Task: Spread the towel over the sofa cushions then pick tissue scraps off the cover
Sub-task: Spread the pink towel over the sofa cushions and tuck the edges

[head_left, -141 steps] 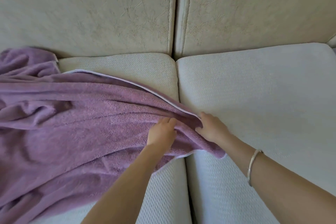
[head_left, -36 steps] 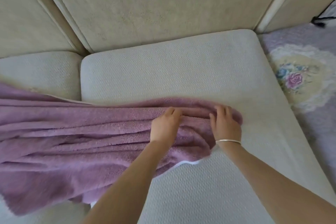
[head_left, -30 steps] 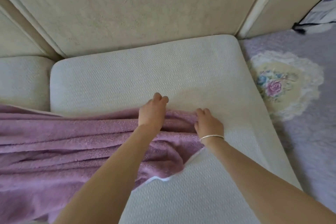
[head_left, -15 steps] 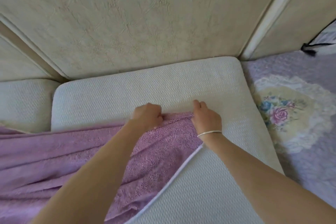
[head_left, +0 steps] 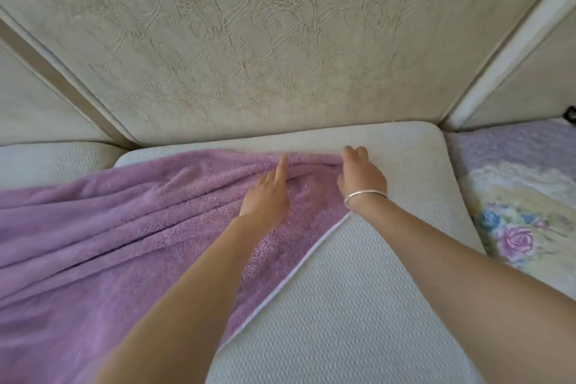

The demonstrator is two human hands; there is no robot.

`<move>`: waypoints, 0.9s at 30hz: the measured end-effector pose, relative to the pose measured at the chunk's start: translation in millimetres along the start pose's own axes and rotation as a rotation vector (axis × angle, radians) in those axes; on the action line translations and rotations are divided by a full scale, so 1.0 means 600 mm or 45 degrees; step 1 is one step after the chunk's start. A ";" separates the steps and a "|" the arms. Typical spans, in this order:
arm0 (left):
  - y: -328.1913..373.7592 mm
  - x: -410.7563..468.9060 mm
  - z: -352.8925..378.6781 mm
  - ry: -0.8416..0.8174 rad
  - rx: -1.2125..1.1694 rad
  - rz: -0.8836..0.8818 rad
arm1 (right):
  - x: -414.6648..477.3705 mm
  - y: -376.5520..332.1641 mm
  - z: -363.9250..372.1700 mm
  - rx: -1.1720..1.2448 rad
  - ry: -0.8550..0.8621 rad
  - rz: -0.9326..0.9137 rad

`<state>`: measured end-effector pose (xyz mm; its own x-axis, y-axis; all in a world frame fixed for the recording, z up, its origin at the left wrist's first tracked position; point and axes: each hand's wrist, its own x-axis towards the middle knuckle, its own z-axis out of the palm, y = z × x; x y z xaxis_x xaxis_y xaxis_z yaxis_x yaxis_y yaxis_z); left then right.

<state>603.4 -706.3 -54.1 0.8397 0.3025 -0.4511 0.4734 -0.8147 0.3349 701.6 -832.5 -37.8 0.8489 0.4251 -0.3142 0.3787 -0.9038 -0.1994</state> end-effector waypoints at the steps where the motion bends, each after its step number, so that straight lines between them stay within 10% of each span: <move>1: -0.011 -0.011 0.016 0.011 0.002 0.007 | -0.011 -0.001 0.015 -0.005 -0.059 -0.050; 9: -0.078 -0.113 0.069 0.345 0.150 0.116 | -0.115 -0.031 0.085 -0.177 -0.051 -0.483; 20: -0.225 -0.376 0.093 0.216 0.184 0.076 | -0.314 -0.231 0.131 -0.177 -0.038 -0.823; 27: -0.335 -0.489 0.139 0.054 0.105 -0.070 | -0.417 -0.325 0.226 -0.326 -0.514 -0.853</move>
<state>239.5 -672.8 -58.0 0.8242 0.3673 -0.4311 0.4972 -0.8338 0.2401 365.4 -755.8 -46.1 0.2334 0.8197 -0.5230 0.8717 -0.4147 -0.2610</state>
